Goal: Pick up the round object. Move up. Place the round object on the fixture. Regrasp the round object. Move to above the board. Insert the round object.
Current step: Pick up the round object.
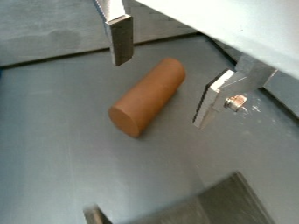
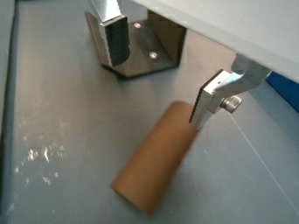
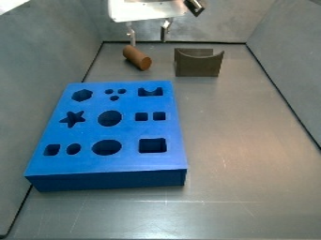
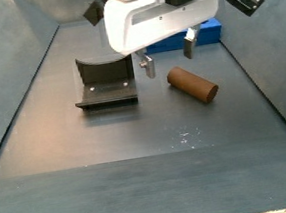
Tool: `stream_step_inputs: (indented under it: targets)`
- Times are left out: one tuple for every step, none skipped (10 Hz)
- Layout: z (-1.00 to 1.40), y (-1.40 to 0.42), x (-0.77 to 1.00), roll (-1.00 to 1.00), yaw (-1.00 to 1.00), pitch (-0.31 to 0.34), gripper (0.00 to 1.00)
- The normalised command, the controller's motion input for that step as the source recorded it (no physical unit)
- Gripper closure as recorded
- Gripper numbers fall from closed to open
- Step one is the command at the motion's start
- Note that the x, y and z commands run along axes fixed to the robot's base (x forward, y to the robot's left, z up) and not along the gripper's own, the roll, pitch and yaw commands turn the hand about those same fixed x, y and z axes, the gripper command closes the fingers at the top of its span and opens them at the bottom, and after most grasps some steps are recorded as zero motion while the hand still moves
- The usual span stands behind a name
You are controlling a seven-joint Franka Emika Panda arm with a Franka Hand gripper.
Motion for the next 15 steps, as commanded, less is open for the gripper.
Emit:
stream_step_inputs:
  targets:
    - [0.00,-0.01,-0.28,0.00,-0.16,-0.186,0.00]
    - [-0.02,0.00,0.00,0.00,0.00,0.000,0.00]
    - [-0.27,0.14,-0.15,-0.36,0.47,-0.303,0.00]
    - [-0.47,0.07,-0.09,-0.38,0.91,-0.223,0.00]
    - [-0.09,0.01,-0.03,0.00,0.44,-0.080,0.00]
    - [0.00,0.00,0.00,0.02,0.00,0.000,0.00]
    - [-0.13,0.00,-0.09,0.00,0.00,-0.034,0.00]
    - [-0.59,0.00,-0.33,0.05,0.00,-0.149,0.00]
    - [-0.59,0.00,-0.40,0.07,0.00,-0.274,0.00]
    - [-0.05,0.00,0.00,0.00,0.00,0.000,0.00]
    - [-0.68,0.00,-0.11,-0.09,0.00,-0.291,0.00]
    - [-0.33,0.00,-0.11,-0.01,0.00,-0.117,0.00]
    - [0.00,0.00,0.00,0.00,0.00,0.000,1.00]
    - [0.00,0.00,0.00,0.00,0.00,0.000,1.00]
    - [0.00,0.00,0.00,0.00,0.00,0.000,1.00]
